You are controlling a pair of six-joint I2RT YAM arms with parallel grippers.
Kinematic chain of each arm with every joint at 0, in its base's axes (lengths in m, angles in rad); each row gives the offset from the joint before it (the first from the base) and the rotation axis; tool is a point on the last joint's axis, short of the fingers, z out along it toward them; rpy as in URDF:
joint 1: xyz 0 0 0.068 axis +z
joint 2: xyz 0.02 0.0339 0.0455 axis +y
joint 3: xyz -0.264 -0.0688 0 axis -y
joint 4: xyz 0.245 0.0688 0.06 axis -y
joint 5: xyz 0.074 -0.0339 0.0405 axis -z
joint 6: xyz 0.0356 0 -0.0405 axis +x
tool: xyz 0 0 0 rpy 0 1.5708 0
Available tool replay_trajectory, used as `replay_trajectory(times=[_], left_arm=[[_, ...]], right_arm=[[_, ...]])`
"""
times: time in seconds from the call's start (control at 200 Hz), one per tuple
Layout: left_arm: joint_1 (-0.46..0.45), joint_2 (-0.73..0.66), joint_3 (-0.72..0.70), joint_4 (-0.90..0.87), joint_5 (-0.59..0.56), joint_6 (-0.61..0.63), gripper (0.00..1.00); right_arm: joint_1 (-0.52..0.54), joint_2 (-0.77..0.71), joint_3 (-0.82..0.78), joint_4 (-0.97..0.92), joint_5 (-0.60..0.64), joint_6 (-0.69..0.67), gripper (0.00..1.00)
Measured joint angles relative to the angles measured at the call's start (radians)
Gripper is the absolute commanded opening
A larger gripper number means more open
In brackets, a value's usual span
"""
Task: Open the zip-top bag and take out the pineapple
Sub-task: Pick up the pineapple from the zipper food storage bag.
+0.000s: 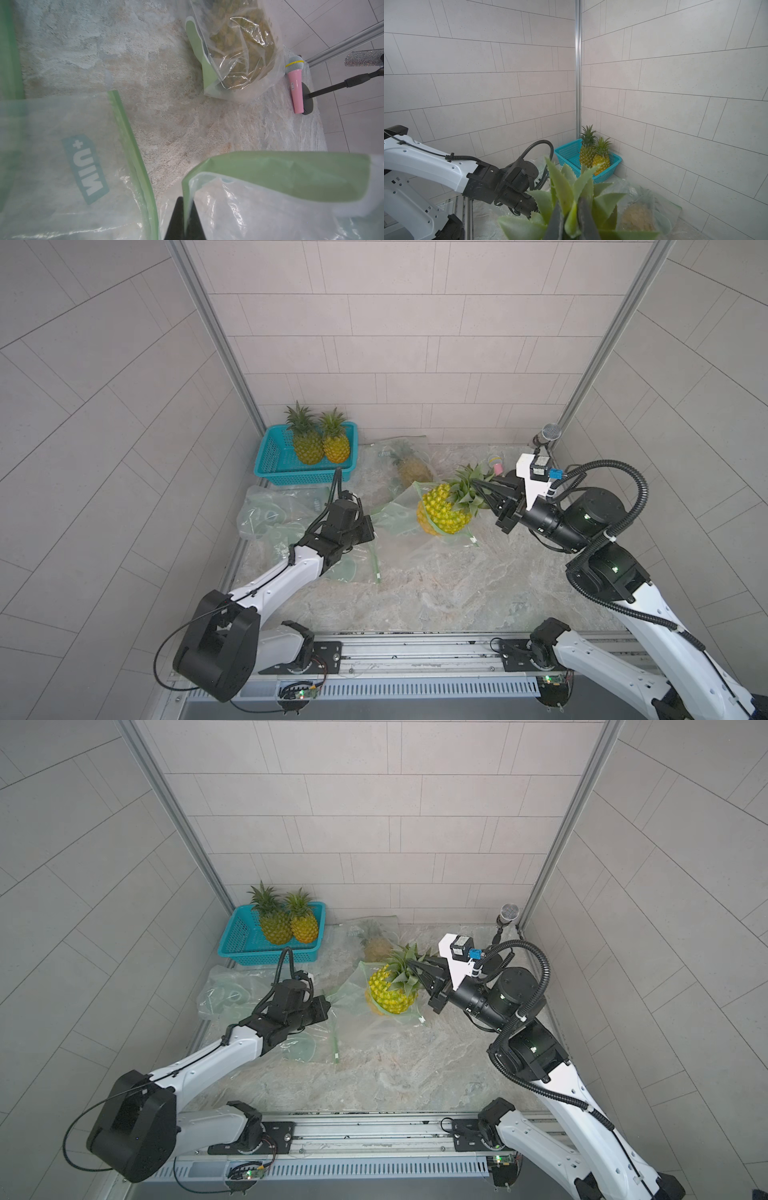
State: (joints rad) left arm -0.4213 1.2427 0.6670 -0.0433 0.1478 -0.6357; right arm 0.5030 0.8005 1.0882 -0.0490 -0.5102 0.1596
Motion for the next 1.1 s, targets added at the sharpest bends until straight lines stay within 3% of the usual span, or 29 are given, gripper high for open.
replay_trajectory(times=[1.101], left_arm=[[0.022,0.003,0.0,-0.058,-0.087,-0.022,0.0]], right_arm=[[0.0,-0.097,0.0,0.038,-0.016,-0.017,0.0]])
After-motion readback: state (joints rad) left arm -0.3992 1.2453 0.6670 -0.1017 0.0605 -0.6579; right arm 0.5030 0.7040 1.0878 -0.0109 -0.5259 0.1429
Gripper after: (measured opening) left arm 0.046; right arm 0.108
